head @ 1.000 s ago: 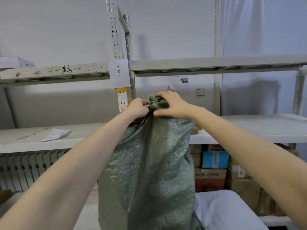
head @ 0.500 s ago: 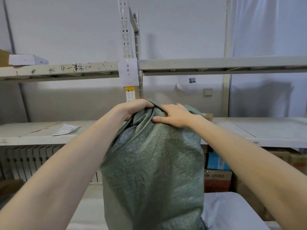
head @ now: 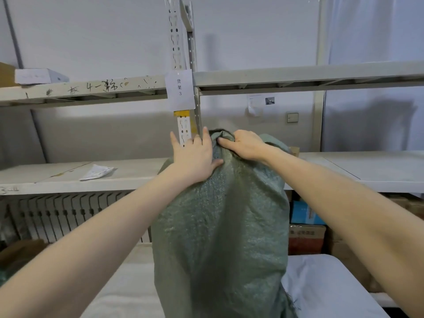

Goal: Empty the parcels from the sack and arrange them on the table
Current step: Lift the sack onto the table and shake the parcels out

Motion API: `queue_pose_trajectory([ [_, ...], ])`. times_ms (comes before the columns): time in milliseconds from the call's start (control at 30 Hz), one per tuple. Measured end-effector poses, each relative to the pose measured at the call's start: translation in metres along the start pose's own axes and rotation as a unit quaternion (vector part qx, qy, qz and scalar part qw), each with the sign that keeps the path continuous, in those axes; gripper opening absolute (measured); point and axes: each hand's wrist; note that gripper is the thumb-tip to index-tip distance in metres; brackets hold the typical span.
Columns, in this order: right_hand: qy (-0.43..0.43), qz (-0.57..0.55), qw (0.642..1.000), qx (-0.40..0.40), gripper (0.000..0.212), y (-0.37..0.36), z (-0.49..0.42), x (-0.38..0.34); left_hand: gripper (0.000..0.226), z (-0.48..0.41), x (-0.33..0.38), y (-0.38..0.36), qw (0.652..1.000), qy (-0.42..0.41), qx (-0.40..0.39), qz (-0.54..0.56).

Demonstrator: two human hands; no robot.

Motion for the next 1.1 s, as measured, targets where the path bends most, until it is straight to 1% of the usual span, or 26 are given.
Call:
queue_pose_trajectory([
  [67, -0.013, -0.086, 0.996, -0.017, 0.056, -0.013, -0.001, 0.003, 0.076, -0.006, -0.006, -0.006, 0.993, 0.024, -0.056, 0.105],
  [100, -0.018, -0.12, 0.992, -0.019, 0.057, -0.019, -0.001, 0.004, 0.06, -0.01, -0.009, -0.006, 0.986, 0.029, -0.07, 0.146],
  [133, -0.023, -0.136, 0.99, -0.02, 0.057, -0.02, -0.001, 0.005, 0.045, -0.015, -0.01, -0.005, 0.982, 0.028, -0.067, 0.173],
  [167, -0.021, -0.131, 0.991, -0.017, 0.057, -0.017, -0.002, 0.004, 0.037, -0.021, -0.01, -0.004, 0.98, 0.024, -0.055, 0.191],
  [200, -0.011, -0.102, 0.995, -0.008, 0.054, -0.011, -0.002, 0.005, 0.037, -0.027, -0.01, -0.003, 0.977, 0.02, -0.043, 0.209],
  [267, 0.013, 0.009, 0.999, 0.036, 0.049, 0.003, 0.0, 0.011, 0.04, -0.034, -0.011, -0.002, 0.969, 0.03, -0.029, 0.241],
  [300, 0.007, 0.067, 0.996, 0.062, 0.054, 0.008, 0.005, 0.017, 0.041, -0.036, -0.014, -0.003, 0.967, 0.042, -0.033, 0.251],
  [333, -0.012, 0.111, 0.992, 0.066, 0.062, 0.01, 0.01, 0.024, 0.042, -0.037, -0.017, -0.004, 0.964, 0.054, -0.041, 0.258],
  [367, -0.032, 0.139, 0.989, 0.044, 0.069, 0.009, 0.014, 0.032, 0.042, -0.037, -0.02, -0.006, 0.961, 0.065, -0.051, 0.263],
  [433, -0.058, 0.118, 0.991, -0.039, 0.08, -0.001, 0.019, 0.044, 0.041, -0.039, -0.024, -0.009, 0.956, 0.078, -0.057, 0.276],
  [467, -0.057, 0.085, 0.993, -0.063, 0.09, -0.009, 0.02, 0.048, 0.04, -0.04, -0.023, -0.011, 0.953, 0.082, -0.058, 0.286],
  [500, -0.051, 0.053, 0.995, -0.063, 0.099, -0.016, 0.021, 0.051, 0.04, -0.04, -0.02, -0.012, 0.95, 0.083, -0.061, 0.295],
  [533, -0.05, 0.037, 0.997, -0.054, 0.098, -0.021, 0.022, 0.053, 0.04, -0.039, -0.017, -0.014, 0.947, 0.083, -0.068, 0.303],
  [567, -0.052, 0.035, 0.997, -0.044, 0.085, -0.027, 0.024, 0.053, 0.039, -0.039, -0.014, -0.017, 0.946, 0.081, -0.076, 0.305],
  [633, -0.039, 0.05, 0.998, -0.009, 0.053, -0.035, 0.025, 0.05, 0.041, -0.041, -0.012, -0.024, 0.948, 0.077, -0.092, 0.293],
  [700, -0.012, 0.067, 0.997, 0.046, 0.039, -0.039, 0.021, 0.043, 0.048, -0.045, -0.015, -0.025, 0.961, 0.059, -0.089, 0.255],
  [733, -0.005, 0.073, 0.995, 0.068, 0.038, -0.04, 0.018, 0.042, 0.054, -0.046, -0.016, -0.023, 0.973, 0.039, -0.079, 0.215],
  [800, -0.001, 0.09, 0.99, 0.112, 0.04, -0.039, 0.013, 0.045, 0.07, -0.04, -0.016, -0.014, 0.997, -0.004, -0.031, 0.068],
  [867, 0.005, 0.1, 0.985, 0.141, 0.042, -0.035, 0.01, 0.05, 0.084, -0.028, -0.017, -0.004, 0.996, -0.03, 0.011, -0.078],
  [900, 0.005, 0.106, 0.984, 0.144, 0.043, -0.031, 0.009, 0.052, 0.092, -0.024, -0.018, -0.002, 0.994, -0.026, -0.002, -0.103],
  [933, 0.006, 0.109, 0.984, 0.141, 0.043, -0.029, 0.007, 0.052, 0.098, -0.02, -0.021, -0.003, 0.995, -0.01, -0.033, -0.095],
  [967, 0.001, 0.108, 0.984, 0.139, 0.042, -0.028, 0.006, 0.051, 0.096, -0.016, -0.023, -0.005, 0.996, 0.004, -0.066, -0.061],
  [1000, -0.011, 0.102, 0.985, 0.137, 0.041, -0.028, 0.005, 0.049, 0.085, -0.016, -0.024, -0.009, 0.996, 0.01, -0.083, -0.016],
  [1033, -0.028, 0.093, 0.987, 0.132, 0.039, -0.031, 0.003, 0.046, 0.066, -0.016, -0.023, -0.014, 0.996, 0.012, -0.084, 0.027],
  [1067, -0.048, 0.078, 0.988, 0.123, 0.039, -0.035, 0.002, 0.043, 0.048, -0.015, -0.022, -0.019, 0.995, 0.016, -0.074, 0.063],
  [1100, -0.068, 0.063, 0.99, 0.11, 0.04, -0.039, 0.001, 0.039, 0.036, -0.015, -0.02, -0.023, 0.994, 0.025, -0.058, 0.085],
])
Point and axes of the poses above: each hand's wrist, its own z-axis away from the middle knuckle, its own y-axis out of the back of the hand, x = y × z, and after that the axes turned 2 degrees about z, right-handed
